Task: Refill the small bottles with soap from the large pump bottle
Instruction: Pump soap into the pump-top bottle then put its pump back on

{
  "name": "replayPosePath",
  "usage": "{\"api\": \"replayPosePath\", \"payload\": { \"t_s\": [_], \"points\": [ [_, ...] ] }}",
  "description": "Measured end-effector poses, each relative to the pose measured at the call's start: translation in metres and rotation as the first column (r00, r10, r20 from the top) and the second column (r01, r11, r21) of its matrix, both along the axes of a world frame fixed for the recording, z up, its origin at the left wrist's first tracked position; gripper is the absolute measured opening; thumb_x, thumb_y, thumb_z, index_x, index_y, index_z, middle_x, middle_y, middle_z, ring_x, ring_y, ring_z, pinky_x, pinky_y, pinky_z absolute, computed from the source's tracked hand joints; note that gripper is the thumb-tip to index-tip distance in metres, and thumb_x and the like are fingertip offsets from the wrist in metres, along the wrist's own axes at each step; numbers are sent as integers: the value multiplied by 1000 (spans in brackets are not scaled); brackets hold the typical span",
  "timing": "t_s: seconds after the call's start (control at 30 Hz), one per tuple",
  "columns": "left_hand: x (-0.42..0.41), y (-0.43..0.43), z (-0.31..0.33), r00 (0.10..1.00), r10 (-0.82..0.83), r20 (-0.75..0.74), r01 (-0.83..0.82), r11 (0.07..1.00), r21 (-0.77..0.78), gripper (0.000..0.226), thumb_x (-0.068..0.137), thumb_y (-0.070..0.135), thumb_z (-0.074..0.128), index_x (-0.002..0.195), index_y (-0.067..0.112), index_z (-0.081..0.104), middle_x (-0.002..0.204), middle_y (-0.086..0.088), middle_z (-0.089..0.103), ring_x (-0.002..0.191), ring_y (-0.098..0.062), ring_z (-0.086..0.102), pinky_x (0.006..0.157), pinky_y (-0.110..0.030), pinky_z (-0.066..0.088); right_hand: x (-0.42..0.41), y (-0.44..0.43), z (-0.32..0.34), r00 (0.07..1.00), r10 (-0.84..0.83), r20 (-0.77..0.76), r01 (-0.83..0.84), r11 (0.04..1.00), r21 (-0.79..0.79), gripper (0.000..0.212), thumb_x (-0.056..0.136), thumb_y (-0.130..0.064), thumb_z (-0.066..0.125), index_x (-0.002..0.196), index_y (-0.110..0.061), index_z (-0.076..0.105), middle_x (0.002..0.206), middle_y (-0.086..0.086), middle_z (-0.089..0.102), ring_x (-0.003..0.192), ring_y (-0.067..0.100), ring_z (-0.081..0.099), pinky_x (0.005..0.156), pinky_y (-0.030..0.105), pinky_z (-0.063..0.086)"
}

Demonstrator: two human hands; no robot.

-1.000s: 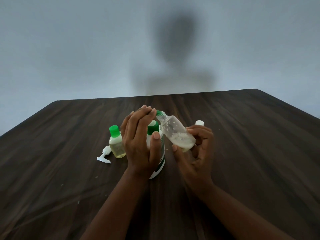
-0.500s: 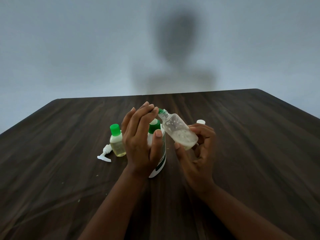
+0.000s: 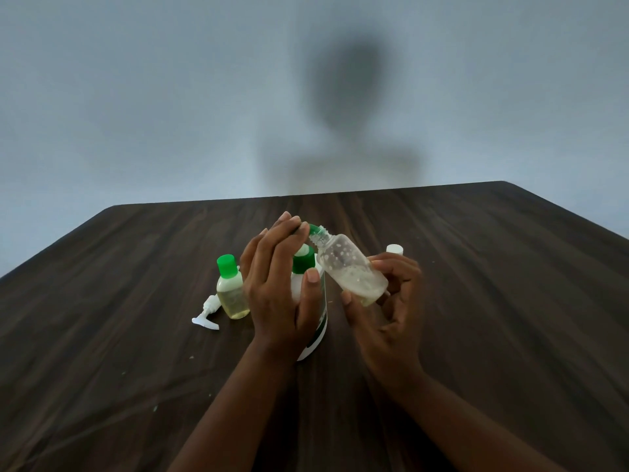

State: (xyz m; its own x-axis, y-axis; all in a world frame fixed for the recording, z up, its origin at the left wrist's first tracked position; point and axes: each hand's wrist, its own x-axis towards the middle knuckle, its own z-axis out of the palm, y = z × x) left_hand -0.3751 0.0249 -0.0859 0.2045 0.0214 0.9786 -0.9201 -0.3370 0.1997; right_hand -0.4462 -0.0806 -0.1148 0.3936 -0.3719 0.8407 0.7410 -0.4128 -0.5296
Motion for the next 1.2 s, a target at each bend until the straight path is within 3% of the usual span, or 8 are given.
{"api": "replayPosePath", "payload": {
  "t_s": [0.13,0.3,0.43,0.57,0.73,0.83,0.93,1.2],
  "points": [
    [1,-3,-5,998,-56,-38,56,998,-12,40,92,29,39,115,2,58,123,-3,54,122,-20,51,97,-44,45,1,0,-1,1000,13,-4,-13,999,34,40,79,-13,68,112,-19,46,114,-14,49,105,3,54,84,15,49],
    [-1,-3,-4,998,-36,-52,33,998,-61,33,88,24,40,98,2,62,112,-1,58,105,-15,56,84,-43,48,-2,0,1,1000,-18,-7,18,1000,17,35,80,-11,64,109,-10,45,108,5,48,102,-3,52,82,10,46],
    [-2,-2,-2,1000,-15,-23,15,999,-33,36,87,24,40,105,2,62,120,5,54,116,-12,53,93,-39,44,-1,1,-1,1000,4,-11,-3,1000,23,38,80,-13,66,111,-17,46,113,-7,48,105,2,53,84,14,48],
    [-1,0,2,999,39,2,-39,999,14,40,87,25,39,107,0,63,117,-1,57,118,-18,54,93,-49,44,1,0,-1,1000,-3,-30,4,1000,23,38,80,-13,67,112,-18,47,114,0,48,106,6,53,84,16,49],
    [0,1,3,998,48,-39,-49,999,-20,39,86,24,39,95,-1,66,106,-4,63,105,-7,53,89,-27,40,0,1,0,1000,7,-15,-7,1000,22,37,80,-10,66,111,-13,46,111,6,47,103,3,52,84,14,47],
    [0,-1,3,996,67,-55,-68,997,-24,36,84,23,40,89,-2,66,97,-10,67,99,-4,52,83,-29,40,-1,0,0,1000,-9,-30,10,1000,18,35,80,-10,64,109,-4,46,107,11,47,101,1,51,83,12,45],
    [-3,-1,2,997,66,-31,-67,997,-29,37,85,24,40,92,-1,67,105,-3,63,103,-10,56,89,-25,38,-2,0,2,1000,-9,-22,9,1000,13,36,79,-8,65,109,-3,45,108,10,47,103,0,51,84,11,45],
    [-6,1,7,998,60,17,-60,998,4,39,87,26,39,98,0,67,112,1,58,113,-17,57,93,-36,40,-1,0,2,999,-32,1,32,999,1,36,81,-7,64,110,-1,44,109,9,47,105,-1,51,89,11,43]
  ]
}}
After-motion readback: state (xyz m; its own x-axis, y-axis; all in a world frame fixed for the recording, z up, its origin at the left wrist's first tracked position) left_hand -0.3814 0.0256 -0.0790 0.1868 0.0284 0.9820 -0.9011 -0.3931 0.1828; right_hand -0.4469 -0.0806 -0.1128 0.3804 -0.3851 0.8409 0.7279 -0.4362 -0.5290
